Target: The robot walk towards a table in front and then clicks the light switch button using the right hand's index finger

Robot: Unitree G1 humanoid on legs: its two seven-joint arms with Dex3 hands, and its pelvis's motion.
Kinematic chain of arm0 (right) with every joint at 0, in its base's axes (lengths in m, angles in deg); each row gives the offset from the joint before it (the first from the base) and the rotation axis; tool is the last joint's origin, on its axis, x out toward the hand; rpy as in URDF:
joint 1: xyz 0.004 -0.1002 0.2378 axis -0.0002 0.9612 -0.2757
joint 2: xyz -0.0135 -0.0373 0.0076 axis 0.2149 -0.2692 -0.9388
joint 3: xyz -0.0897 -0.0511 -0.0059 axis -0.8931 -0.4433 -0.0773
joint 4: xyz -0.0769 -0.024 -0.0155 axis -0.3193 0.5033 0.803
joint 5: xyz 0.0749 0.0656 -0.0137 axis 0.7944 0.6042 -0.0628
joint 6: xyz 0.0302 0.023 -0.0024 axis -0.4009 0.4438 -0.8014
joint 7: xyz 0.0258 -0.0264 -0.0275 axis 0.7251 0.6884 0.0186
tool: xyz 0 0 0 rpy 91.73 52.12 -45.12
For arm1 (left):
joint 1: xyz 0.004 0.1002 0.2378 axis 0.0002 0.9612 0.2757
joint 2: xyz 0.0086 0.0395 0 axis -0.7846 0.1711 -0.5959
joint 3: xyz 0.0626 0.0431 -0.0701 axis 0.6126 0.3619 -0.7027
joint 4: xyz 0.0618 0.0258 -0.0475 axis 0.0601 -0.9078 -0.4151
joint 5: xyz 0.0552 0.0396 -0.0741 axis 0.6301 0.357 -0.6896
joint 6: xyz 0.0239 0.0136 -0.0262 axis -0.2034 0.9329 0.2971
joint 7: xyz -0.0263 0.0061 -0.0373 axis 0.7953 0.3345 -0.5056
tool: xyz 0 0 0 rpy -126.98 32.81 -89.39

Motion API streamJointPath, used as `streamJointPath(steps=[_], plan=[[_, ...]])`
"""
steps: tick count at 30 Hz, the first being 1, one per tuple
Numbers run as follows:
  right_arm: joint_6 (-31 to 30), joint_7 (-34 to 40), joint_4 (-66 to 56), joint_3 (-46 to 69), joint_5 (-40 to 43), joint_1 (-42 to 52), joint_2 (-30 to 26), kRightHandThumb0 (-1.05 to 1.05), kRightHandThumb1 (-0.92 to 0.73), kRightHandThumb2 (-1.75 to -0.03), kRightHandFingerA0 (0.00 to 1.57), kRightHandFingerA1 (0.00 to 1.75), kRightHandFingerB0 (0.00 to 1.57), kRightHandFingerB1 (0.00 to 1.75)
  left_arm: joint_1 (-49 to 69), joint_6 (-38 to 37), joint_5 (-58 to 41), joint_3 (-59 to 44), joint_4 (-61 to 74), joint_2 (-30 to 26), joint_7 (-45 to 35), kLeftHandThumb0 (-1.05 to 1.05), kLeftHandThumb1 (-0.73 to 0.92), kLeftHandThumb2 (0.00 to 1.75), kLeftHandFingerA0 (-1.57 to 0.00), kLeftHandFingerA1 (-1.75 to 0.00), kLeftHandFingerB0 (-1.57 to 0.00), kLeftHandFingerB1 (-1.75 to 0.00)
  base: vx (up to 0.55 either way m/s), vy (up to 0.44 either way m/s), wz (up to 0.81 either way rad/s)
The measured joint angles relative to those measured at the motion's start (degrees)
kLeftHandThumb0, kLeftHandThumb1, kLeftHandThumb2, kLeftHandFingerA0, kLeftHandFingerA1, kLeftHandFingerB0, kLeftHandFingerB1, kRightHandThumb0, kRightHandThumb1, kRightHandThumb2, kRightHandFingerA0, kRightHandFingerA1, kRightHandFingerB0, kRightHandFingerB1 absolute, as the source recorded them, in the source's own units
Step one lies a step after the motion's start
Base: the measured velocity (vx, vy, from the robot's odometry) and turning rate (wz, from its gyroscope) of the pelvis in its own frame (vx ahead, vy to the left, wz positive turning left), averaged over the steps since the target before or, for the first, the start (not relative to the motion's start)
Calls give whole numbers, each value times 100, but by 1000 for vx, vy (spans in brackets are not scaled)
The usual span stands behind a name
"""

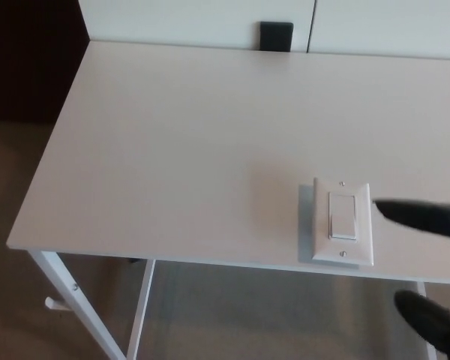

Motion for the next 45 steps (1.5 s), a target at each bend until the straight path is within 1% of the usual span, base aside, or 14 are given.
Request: streamJointPath(steps=[3,4,5,7,8,17,27,28,30,31,37,38,39,45], plan=[[-28,44,148,-21,-267,-272,31,-48,-68,-59,34,44,42,40,-7,-1,1,3,0,1,1,-24,49,55,-57,-43,-52,-38,0,0,0],[-48,60,214,-36,-390,-401,33,-52,-53,-84,29,52,36,51,-19,-2,1,3,1,2,2,-24,49,55,-57,-43,-52,-38,0,0,0],[-66,72,289,-45,-511,-524,34,-49,-66,-59,30,41,43,39,-21,-2,1,4,1,3,3,-24,49,55,-57,-43,-52,-38,0,0,0],[-98,92,395,-59,-675,-687,33,-50,-66,-59,26,39,42,38,-23,-2,1,4,3,4,5,-24,49,55,-56,-43,-51,-38,0,0,0],[-123,108,502,-70,-816,-828,32,-60,-53,-85,17,47,34,51,-22,-2,0,4,6,6,5,-24,50,55,-57,-43,-51,-37,0,0,0],[-375,165,1306,-251,-1733,-1595,-48,-63,-52,-86,9,45,32,48,-12,-2,10,14,37,6,7,-24,49,55,-56,-43,-51,-38,0,0,0],[-695,199,2066,-541,-2742,-1992,-206,-67,-53,-85,6,42,28,46,-27,-4,58,15,43,0,6,-25,50,55,-56,-43,-51,-37,0,0,0],[-730,203,2134,-573,-2840,-2016,-220,-64,-67,-60,11,31,34,32,-29,-7,63,15,43,-3,6,-25,50,55,-57,-43,-51,-38,0,0,0],[-794,204,2245,-646,-3024,-2049,-240,-69,-53,-89,4,38,24,46,-35,-11,71,15,42,-11,6,-23,50,55,-56,-44,-51,-38,0,0,0],[-839,204,2319,-705,-3136,-2072,-248,-66,-64,-61,10,26,32,33,-41,-11,74,15,43,-18,6,-24,50,55,-56,-43,-51,-37,0,0,0],[-1146,157,2584,-1008,-3707,-2123,-318,-72,-47,-85,1,22,18,45,-57,-30,107,23,62,-95,8,-25,50,55,-56,-43,-51,-37,0,0,0],[-1242,114,2609,-1086,-3828,-2123,-341,-70,-60,-58,0,26,24,30,-50,-54,120,25,64,-116,8,-24,50,55,-56,-43,-51,-37,0,0,0],[-1300,79,2612,-1132,-3900,-2123,-352,-74,-46,-86,0,19,12,40,-41,-81,126,25,64,-126,7,-25,50,55,-56,-43,-51,-37,0,0,0],[-1702,-268,2628,-1332,-4249,-2200,-439,-91,-54,-87,0,2,15,32,-37,-179,160,30,69,-157,6,-24,50,55,-55,-43,-51,-37,0,0,0]])
